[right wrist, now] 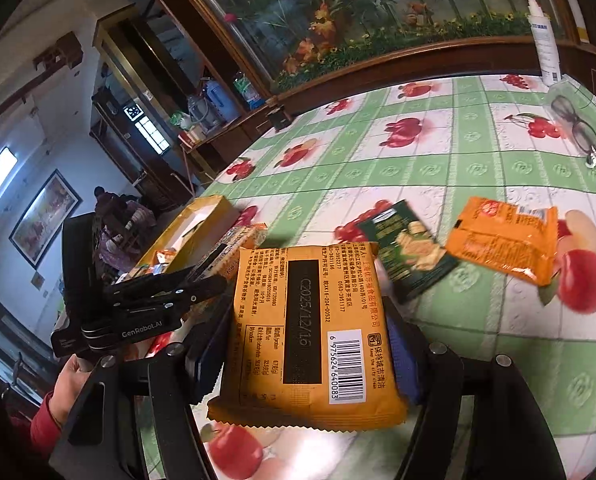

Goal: Organize snacks
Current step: 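Grasp a tan cracker pack with the left tool while the right tool grasps an orange biscuit pack, then carry both packs over the tray and open both tools to drop them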

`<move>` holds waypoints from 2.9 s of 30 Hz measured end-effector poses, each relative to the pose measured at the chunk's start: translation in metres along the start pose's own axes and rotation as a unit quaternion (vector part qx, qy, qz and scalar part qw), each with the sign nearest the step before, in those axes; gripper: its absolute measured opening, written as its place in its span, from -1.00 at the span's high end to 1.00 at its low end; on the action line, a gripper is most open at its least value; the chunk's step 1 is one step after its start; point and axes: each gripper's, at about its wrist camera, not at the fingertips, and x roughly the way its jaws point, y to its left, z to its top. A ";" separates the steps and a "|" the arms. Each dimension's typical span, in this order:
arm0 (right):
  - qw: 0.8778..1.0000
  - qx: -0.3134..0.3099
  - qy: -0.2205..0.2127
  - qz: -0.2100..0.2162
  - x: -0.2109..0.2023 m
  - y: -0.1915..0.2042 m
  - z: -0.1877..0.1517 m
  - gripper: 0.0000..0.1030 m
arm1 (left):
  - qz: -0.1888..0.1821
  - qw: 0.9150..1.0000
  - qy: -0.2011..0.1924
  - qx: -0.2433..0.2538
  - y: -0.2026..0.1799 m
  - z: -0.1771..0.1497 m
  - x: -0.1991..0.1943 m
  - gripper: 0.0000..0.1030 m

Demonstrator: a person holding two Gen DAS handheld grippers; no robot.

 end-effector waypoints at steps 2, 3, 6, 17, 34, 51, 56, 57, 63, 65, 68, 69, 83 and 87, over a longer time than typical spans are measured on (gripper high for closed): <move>1.000 0.000 -0.003 0.008 0.000 0.008 -0.003 -0.37 | 0.005 1.000 -0.003 -0.002 0.003 -0.003 -0.007 -0.01; 1.000 0.000 -0.002 0.012 0.000 0.012 -0.004 -0.37 | 0.008 1.000 -0.007 -0.004 0.005 -0.005 -0.011 -0.01; 1.000 -0.003 -0.002 0.018 0.002 0.022 -0.007 -0.37 | 0.023 1.000 -0.015 -0.004 0.007 -0.008 -0.020 -0.01; 0.999 -0.024 0.009 0.036 0.016 0.062 -0.016 -0.37 | 0.044 0.997 -0.052 -0.020 0.025 -0.015 -0.056 -0.01; 0.996 -0.065 0.017 0.065 0.037 0.123 -0.014 -0.36 | 0.069 0.992 -0.077 -0.066 0.073 -0.026 -0.085 -0.02; 0.991 -0.086 0.039 0.092 0.071 0.160 -0.014 -0.36 | 0.087 0.989 -0.077 -0.095 0.105 -0.039 -0.091 -0.02; 0.990 -0.090 0.042 0.100 0.084 0.173 -0.011 -0.36 | 0.095 0.987 -0.077 -0.106 0.118 -0.044 -0.094 -0.02; 0.990 -0.092 0.042 0.101 0.088 0.176 -0.010 -0.36 | 0.097 0.986 -0.077 -0.108 0.121 -0.045 -0.095 -0.02; 0.990 -0.093 0.045 0.099 0.111 0.191 -0.004 -0.36 | 0.110 0.984 -0.076 -0.121 0.138 -0.052 -0.097 -0.02; 0.990 -0.093 0.045 0.094 0.121 0.194 0.001 -0.36 | 0.111 0.983 -0.076 -0.123 0.142 -0.054 -0.097 -0.02; 0.991 -0.095 0.047 0.079 0.137 0.199 0.007 -0.36 | 0.115 0.983 -0.075 -0.123 0.146 -0.056 -0.098 -0.02; 0.992 -0.093 0.047 0.075 0.143 0.199 0.010 -0.36 | 0.115 0.983 -0.076 -0.124 0.147 -0.056 -0.098 -0.02; 0.991 -0.117 0.050 0.047 0.210 0.223 0.043 -0.37 | 0.126 0.982 -0.074 -0.121 0.157 -0.058 -0.098 -0.02; 0.990 -0.120 0.052 0.043 0.216 0.222 0.040 -0.37 | 0.130 0.981 -0.074 -0.120 0.157 -0.057 -0.096 -0.02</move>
